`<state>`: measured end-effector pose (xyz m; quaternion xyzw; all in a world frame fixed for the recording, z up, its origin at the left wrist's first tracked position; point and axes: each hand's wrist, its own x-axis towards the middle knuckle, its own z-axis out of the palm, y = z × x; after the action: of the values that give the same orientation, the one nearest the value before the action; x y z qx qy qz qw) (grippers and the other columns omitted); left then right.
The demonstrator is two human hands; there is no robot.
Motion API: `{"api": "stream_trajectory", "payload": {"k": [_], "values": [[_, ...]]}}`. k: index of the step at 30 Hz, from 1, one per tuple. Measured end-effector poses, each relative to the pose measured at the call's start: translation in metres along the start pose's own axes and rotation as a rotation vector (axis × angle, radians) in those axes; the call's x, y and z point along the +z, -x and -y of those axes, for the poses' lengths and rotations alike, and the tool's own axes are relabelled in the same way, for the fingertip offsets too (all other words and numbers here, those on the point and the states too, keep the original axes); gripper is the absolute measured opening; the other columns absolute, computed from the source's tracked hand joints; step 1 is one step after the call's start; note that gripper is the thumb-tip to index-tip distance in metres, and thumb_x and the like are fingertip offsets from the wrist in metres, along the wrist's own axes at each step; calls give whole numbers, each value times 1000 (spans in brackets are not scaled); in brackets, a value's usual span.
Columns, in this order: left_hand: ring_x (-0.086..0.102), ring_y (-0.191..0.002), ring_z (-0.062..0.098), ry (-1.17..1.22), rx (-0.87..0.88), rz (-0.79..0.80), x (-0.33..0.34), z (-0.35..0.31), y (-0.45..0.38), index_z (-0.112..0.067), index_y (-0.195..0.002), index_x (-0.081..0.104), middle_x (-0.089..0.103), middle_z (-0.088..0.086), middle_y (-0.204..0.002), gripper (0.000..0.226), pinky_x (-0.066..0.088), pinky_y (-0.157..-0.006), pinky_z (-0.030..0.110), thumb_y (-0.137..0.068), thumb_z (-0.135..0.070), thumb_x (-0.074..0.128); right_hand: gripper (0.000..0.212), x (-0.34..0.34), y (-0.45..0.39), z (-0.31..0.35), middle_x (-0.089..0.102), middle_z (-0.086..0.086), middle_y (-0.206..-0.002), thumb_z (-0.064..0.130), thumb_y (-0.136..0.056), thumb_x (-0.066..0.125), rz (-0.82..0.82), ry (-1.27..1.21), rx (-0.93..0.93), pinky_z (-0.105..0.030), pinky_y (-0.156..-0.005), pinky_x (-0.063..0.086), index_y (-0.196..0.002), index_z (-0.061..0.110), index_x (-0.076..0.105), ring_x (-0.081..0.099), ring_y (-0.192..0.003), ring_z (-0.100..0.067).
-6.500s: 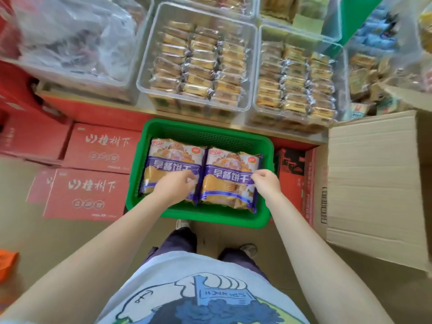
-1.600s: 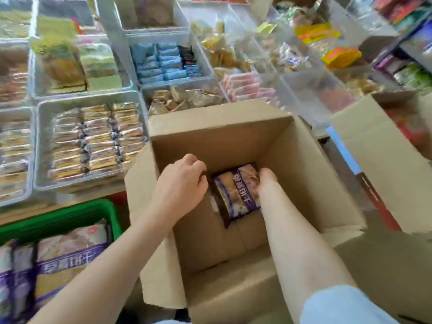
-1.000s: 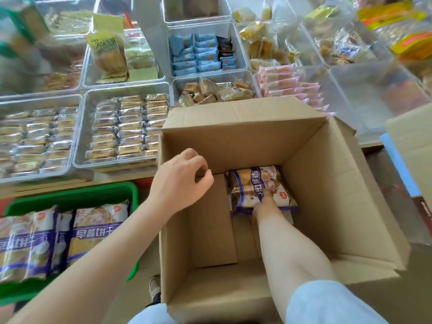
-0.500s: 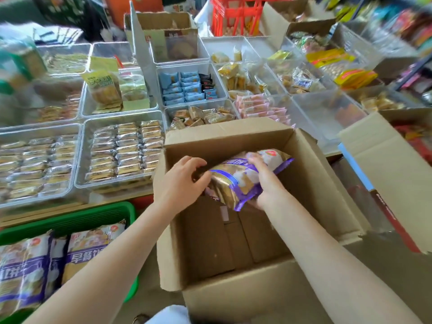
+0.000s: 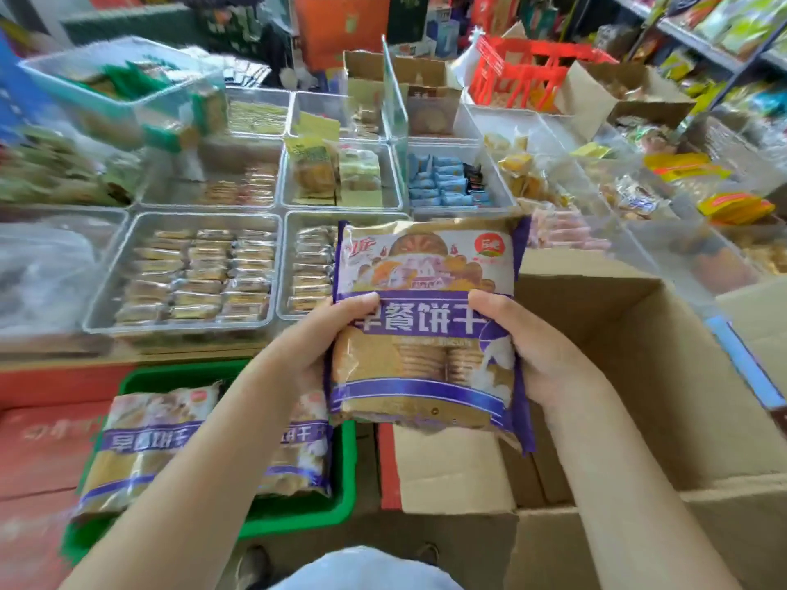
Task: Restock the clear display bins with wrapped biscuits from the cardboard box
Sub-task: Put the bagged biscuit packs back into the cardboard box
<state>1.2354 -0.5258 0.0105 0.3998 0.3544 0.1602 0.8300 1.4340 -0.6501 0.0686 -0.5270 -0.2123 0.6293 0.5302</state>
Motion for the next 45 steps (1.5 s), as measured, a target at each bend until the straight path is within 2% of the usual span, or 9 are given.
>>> {"api": "stream_trajectory", "payload": {"k": [6, 11, 16, 21, 29, 33, 38, 43, 45], "values": [[75, -88, 28, 109, 23, -203, -139, -2, 65, -9, -129, 61, 75, 15, -109, 67, 62, -75, 41, -68, -30, 81, 56, 128, -89, -74, 77, -10, -94, 36, -79, 71, -39, 83, 37, -37, -71, 60, -127, 7, 62, 75, -82, -23], [76, -80, 29, 185, -16, -307, -219, 26, 87, -8, -123, 64, 76, 17, -103, 57, 61, -66, 39, -70, -22, 82, 45, 182, -127, -155, 76, -10, -103, 34, -89, 73, 3, 103, 204, -37, -71, 60, -128, 15, 64, 75, -86, -22], [75, -92, 33, -24, -158, -348, -243, 70, 70, -19, -125, 62, 77, 12, -104, 75, 58, -89, 54, -59, -42, 90, 43, 168, -136, -221, 77, -9, -101, 26, -77, 87, -320, 230, 231, -40, -75, 59, -116, 15, 69, 73, -94, -30], [72, -95, 27, -139, -375, -401, -245, 124, 40, -25, -120, 56, 72, 3, -109, 64, 59, -88, 50, -69, -48, 86, 37, 142, -128, -264, 76, -7, -95, 18, -82, 83, -533, 304, 287, -28, -54, 54, -113, 14, 65, 74, -72, -17], [68, -98, 23, -89, -436, -427, -243, 154, 21, -18, -136, 42, 64, 0, -119, 59, 59, -89, 43, -90, -31, 76, 44, 104, -153, -298, 77, -3, -103, 33, -81, 84, -505, 366, 402, -49, -83, 61, -118, 20, 63, 76, -90, -23], [59, -117, 25, -275, -488, -472, -258, 150, 3, -24, -145, 37, 53, -2, -141, 68, 51, -99, 40, -90, -43, 72, 42, 95, -185, -298, 72, -2, -113, 35, -87, 76, -490, 493, 402, -48, -90, 59, -123, 19, 60, 72, -98, -23], [50, -128, 32, -500, -655, -477, -255, 156, -17, -15, -161, 9, 41, 12, -153, 78, 49, -96, 39, -101, -26, 57, 33, 83, -189, -300, 70, -2, -109, 30, -91, 72, -431, 612, 514, -38, -83, 58, -119, 18, 59, 70, -93, -19], [53, -76, 13, -651, -619, -484, -248, 165, -23, -17, -161, 10, 55, 9, -126, 73, 45, -62, 28, -103, -22, 53, 31, 76, -182, -307, 71, 1, -108, 30, -88, 76, -471, 605, 490, -45, -88, 59, -113, 21, 61, 71, -93, -19], [59, -79, 18, -734, -621, -479, -247, 172, -26, -16, -160, 12, 59, 8, -126, 72, 49, -60, 31, -102, -23, 53, 34, 75, -178, -311, 71, 1, -111, 32, -88, 75, -486, 575, 490, -46, -88, 59, -117, 21, 61, 71, -94, -18]]}}
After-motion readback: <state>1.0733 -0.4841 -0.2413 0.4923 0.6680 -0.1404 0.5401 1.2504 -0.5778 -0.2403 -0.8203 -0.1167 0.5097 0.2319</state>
